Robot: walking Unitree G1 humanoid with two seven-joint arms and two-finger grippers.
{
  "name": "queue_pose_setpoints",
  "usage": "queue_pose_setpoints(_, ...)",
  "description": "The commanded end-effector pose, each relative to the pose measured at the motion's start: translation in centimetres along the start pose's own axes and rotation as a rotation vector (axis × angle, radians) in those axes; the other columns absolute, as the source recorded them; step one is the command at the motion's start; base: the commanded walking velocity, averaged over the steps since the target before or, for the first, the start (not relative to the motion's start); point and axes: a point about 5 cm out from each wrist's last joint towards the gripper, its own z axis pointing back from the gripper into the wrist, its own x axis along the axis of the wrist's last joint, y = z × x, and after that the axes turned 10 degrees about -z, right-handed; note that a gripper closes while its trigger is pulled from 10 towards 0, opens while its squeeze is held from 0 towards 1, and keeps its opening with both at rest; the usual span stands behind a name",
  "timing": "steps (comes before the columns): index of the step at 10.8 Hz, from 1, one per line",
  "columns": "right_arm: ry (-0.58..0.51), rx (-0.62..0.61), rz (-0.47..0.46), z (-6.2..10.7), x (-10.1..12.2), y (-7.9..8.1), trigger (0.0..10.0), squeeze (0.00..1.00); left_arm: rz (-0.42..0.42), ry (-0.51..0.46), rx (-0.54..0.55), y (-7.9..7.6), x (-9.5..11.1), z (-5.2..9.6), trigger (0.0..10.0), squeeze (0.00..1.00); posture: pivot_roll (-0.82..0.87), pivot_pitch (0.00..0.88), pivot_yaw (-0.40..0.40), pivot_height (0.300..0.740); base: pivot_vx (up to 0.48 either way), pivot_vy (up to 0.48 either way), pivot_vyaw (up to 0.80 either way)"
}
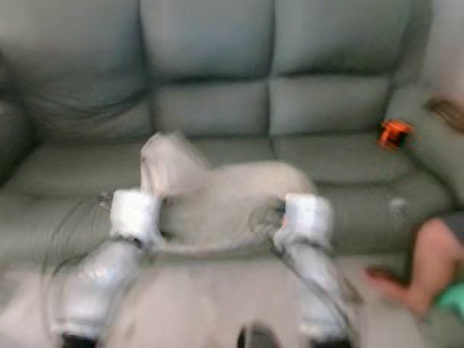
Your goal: Move the pillow to the sofa
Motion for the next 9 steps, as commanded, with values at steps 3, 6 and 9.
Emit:
queue_pose_setpoints(3, -0.048, 0.069, -0.003, -0.45, 1.02, 2.04, 10.0, 0.0, -0.027, -0.014, 0.017, 0.95, 0.22, 0.25, 10.0, 0.0, -0.04, 0.0, 0.004, 0.74, 0.309, 0.0, -0.78)
queue_pose_setpoints(6, -0.054, 0.118, 0.005, -0.38, 1.14, 2.42, 10.0, 0.0, -0.053, 0.001, 0.043, 1.17, -0.04, 0.18, 10.0, 0.0, -0.04, 0.0, 0.006, 0.74, 0.0, 0.0, 0.0)
queue_pose_setpoints(9, -0.053, 0.115, -0.001, -0.33, 1.12, 2.35, 10.0, 0.0, -0.058, 0.013, 0.041, 1.1, -0.26, 0.18, 10.0, 0.0, -0.05, 0.0, 0.01, 0.74, 0.0, 0.0, 0.53)
